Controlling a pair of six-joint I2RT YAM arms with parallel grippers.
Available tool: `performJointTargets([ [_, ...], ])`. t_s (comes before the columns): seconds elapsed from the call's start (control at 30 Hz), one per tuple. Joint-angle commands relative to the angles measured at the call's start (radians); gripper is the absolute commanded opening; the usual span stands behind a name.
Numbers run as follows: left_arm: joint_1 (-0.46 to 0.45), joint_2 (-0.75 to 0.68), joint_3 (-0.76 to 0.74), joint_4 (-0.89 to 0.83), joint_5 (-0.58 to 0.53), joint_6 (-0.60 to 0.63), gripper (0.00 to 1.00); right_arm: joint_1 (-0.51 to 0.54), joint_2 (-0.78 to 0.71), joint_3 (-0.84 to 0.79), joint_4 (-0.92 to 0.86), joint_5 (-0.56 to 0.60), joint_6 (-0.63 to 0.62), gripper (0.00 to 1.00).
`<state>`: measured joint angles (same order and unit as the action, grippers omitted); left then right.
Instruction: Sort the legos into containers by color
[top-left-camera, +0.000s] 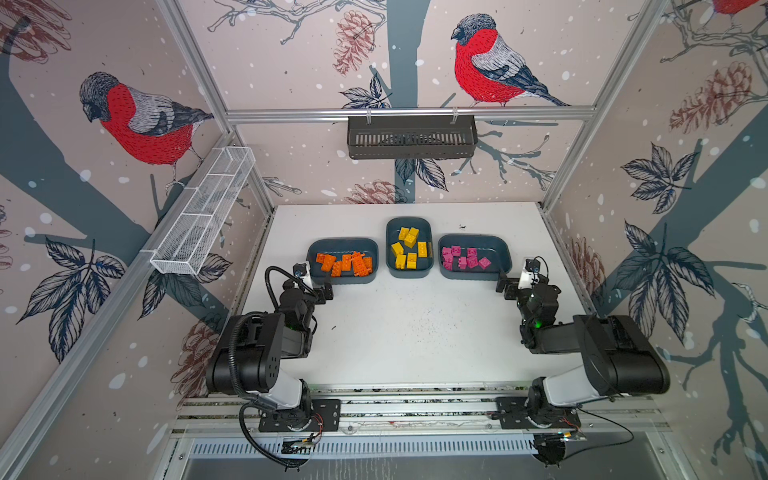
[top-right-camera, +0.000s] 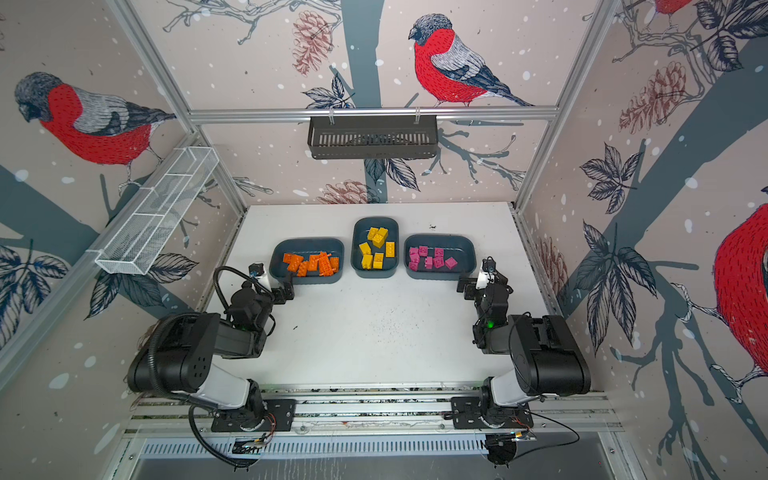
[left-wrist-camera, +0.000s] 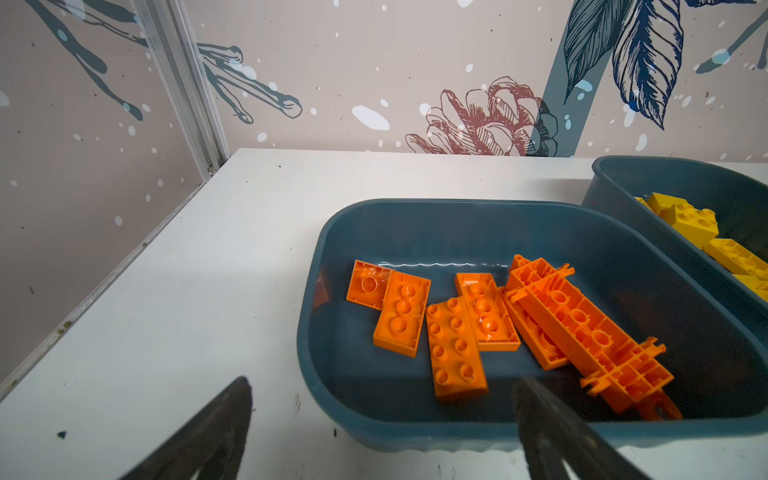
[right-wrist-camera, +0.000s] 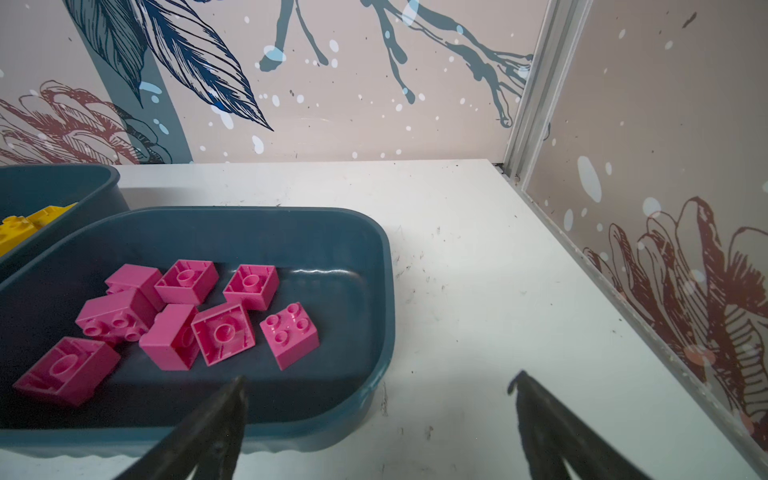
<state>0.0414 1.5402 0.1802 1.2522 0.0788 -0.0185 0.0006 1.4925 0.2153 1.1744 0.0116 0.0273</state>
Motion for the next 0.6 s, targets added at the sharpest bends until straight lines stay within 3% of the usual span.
performJointTargets([
  [0.0,-0.002,0.005,-0.009,0.156,0.004,0.019,0.97,-0.010,0.003,0.009,0.034,-0.011,0.021,0.99],
  [0.57,-0.001,0.005,0.030,0.082,-0.017,0.008,0.97,0.000,0.002,0.012,0.028,0.022,0.022,0.99],
])
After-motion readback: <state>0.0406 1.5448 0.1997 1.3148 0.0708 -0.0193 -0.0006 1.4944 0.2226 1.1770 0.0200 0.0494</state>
